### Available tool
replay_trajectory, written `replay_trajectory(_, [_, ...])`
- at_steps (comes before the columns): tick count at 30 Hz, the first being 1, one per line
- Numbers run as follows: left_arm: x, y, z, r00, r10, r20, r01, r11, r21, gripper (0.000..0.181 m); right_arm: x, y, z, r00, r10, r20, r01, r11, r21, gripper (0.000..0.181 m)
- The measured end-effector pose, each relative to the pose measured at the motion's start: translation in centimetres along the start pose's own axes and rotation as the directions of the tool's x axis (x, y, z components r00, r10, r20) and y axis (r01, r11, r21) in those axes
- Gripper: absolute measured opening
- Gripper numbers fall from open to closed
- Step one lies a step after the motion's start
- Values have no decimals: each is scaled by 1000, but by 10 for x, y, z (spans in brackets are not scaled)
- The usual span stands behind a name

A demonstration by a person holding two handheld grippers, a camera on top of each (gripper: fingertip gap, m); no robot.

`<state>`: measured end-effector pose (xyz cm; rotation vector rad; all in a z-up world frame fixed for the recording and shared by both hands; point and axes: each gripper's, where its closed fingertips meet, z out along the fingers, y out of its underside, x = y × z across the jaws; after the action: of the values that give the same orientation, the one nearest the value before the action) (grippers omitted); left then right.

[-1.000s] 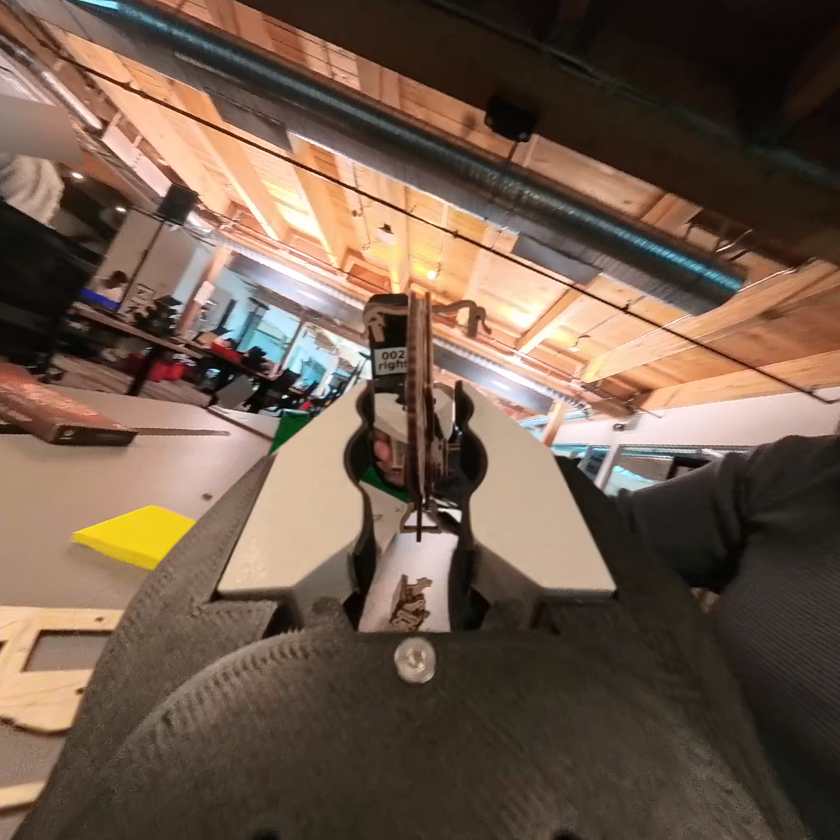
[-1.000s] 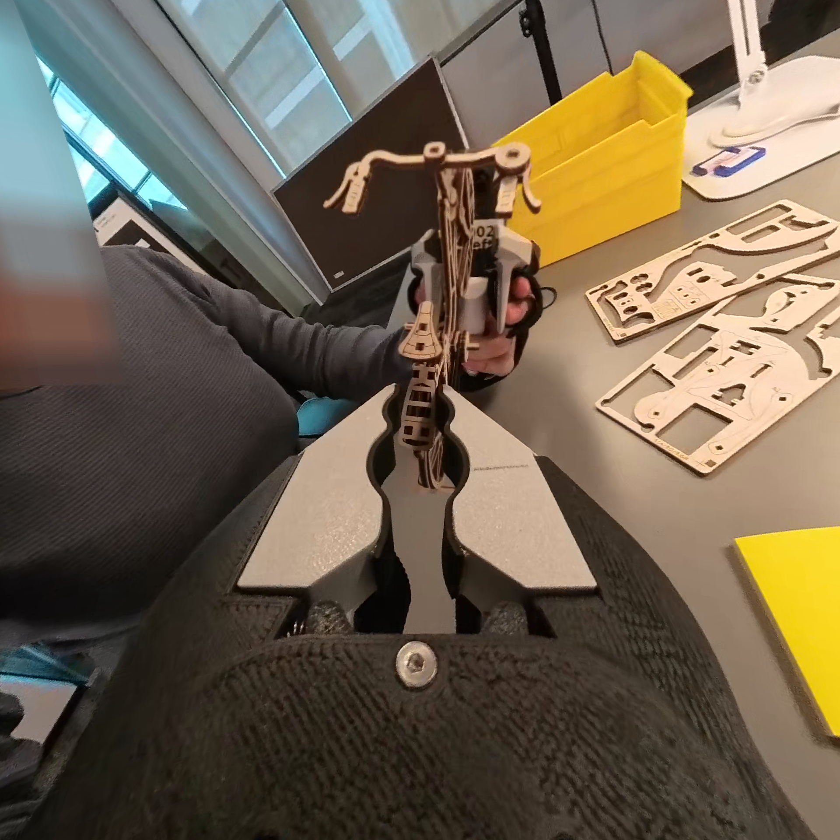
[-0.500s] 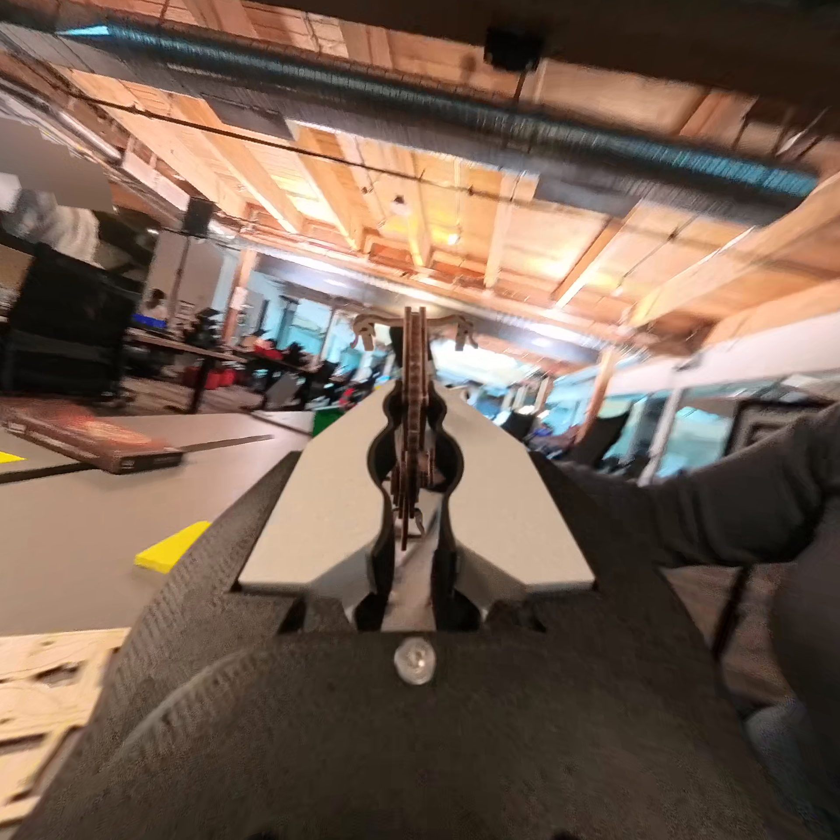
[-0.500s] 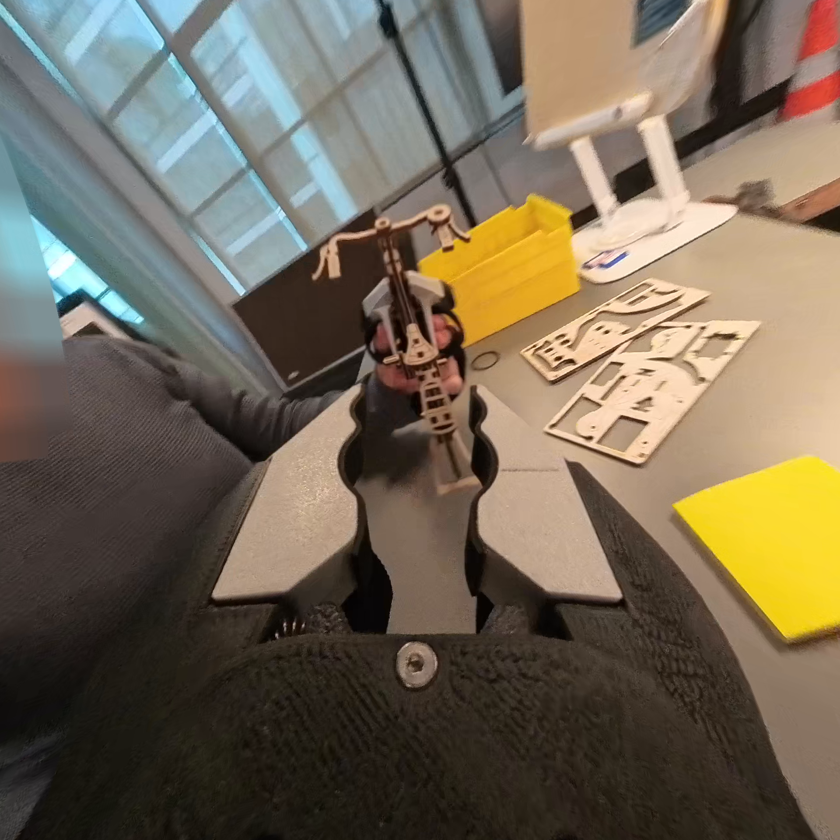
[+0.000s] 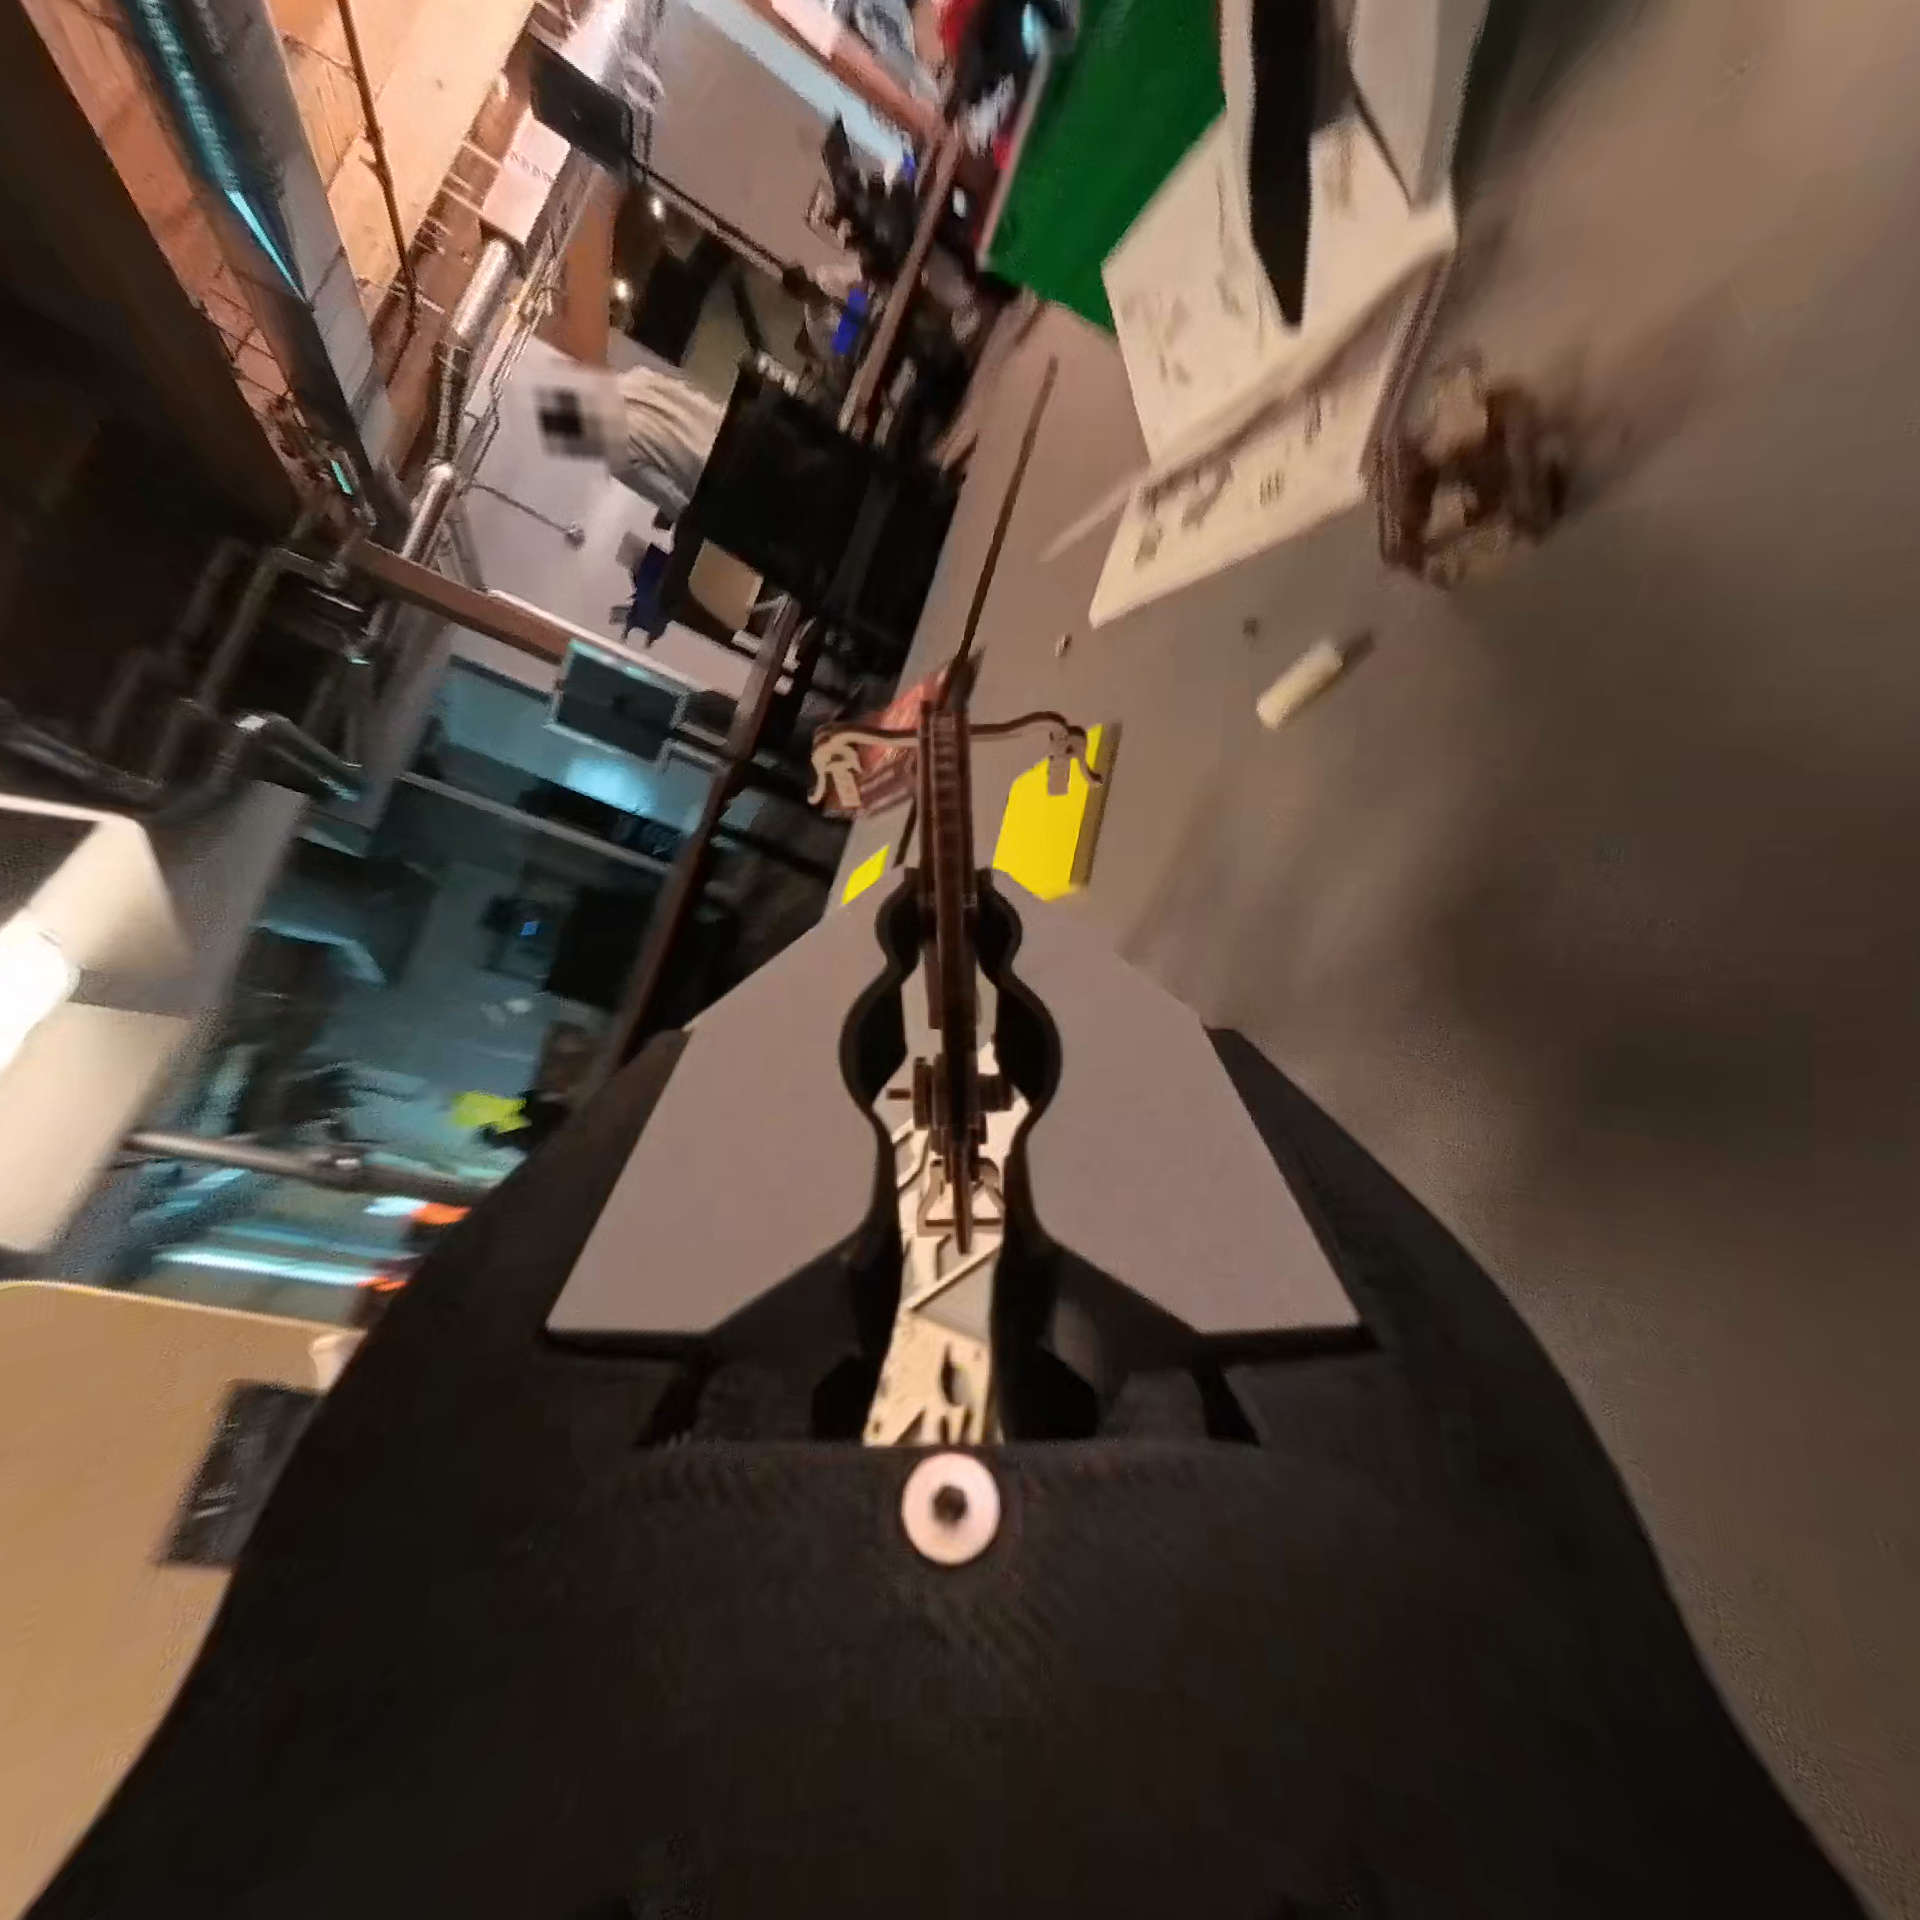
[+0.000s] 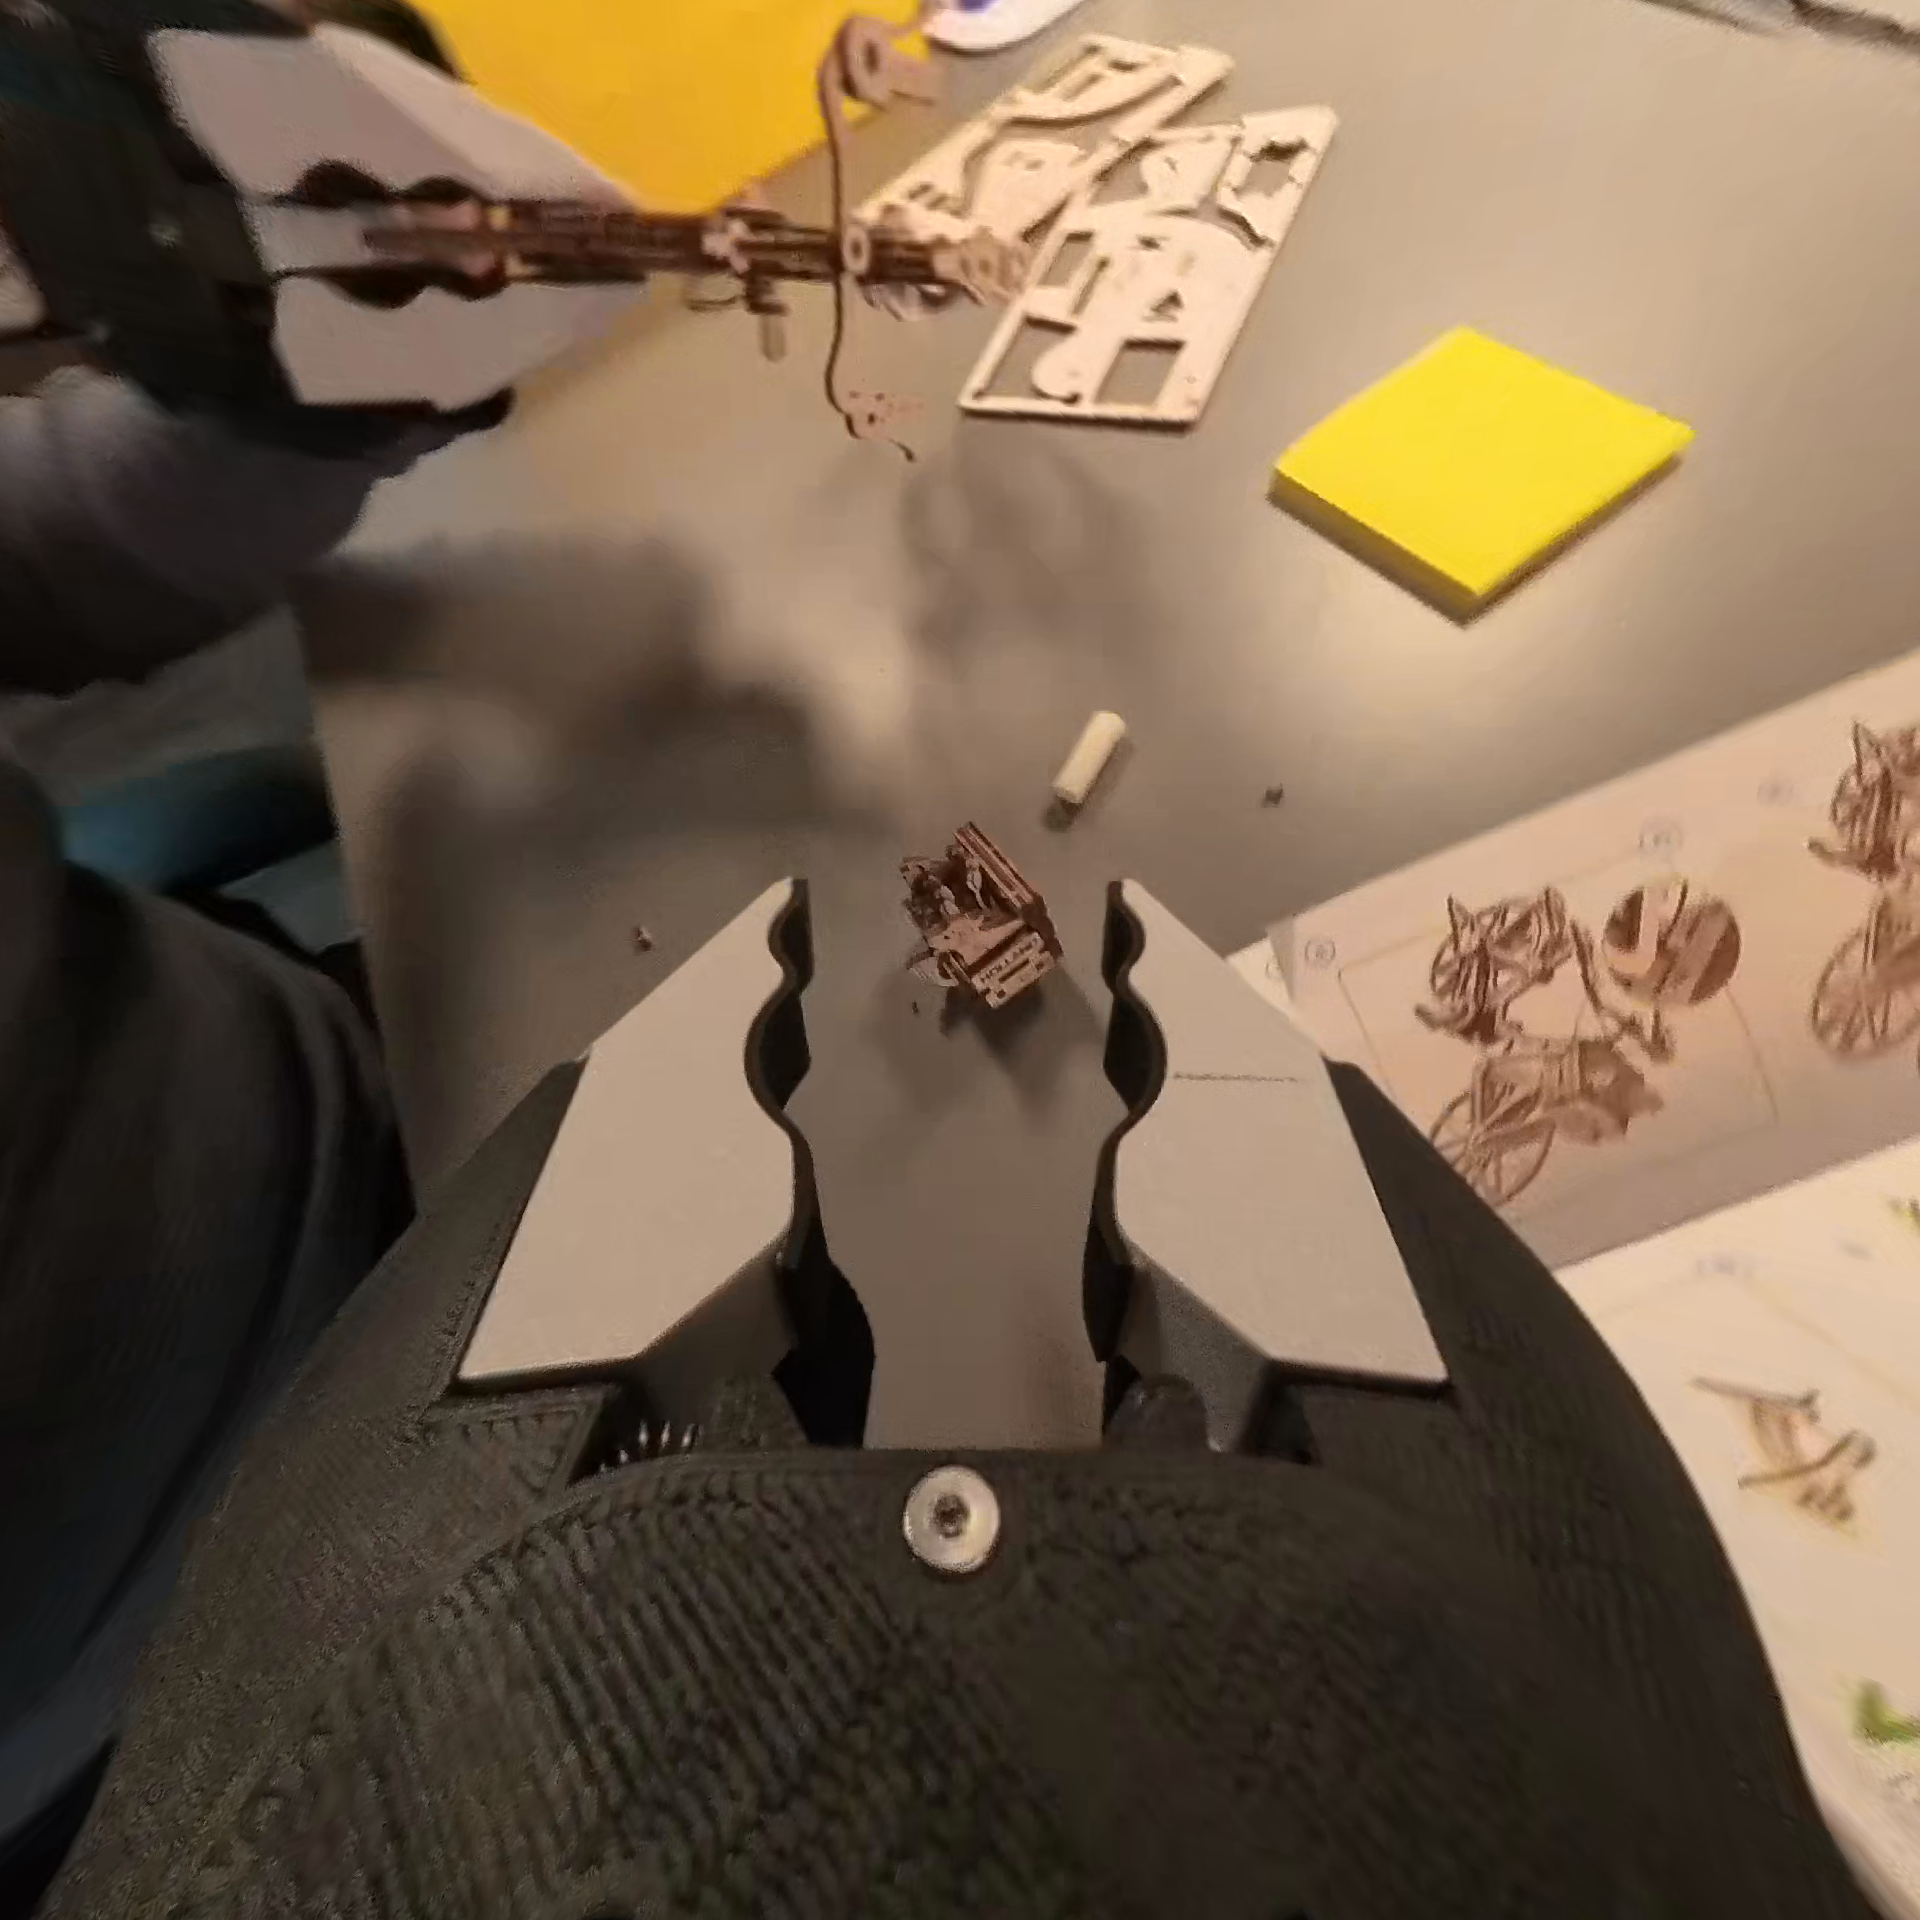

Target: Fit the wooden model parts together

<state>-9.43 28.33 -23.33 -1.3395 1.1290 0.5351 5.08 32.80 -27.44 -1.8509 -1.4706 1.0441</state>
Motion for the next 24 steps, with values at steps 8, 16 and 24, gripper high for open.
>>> replay_trajectory(8, [51,4,12,934,356,-44,-358,919,-163,9,-5,24,23,980,-54,-193,48,998,-36,66])
replay_trajectory(16, [67,21,15,877,462,-134,-479,814,-328,13,6,28,31,906,124,-404,-114,992,49,71])
replay_trajectory(24, [83,30,7,937,282,-208,-346,843,-413,42,-2,30,40,837,160,-523,-125,987,102,71])
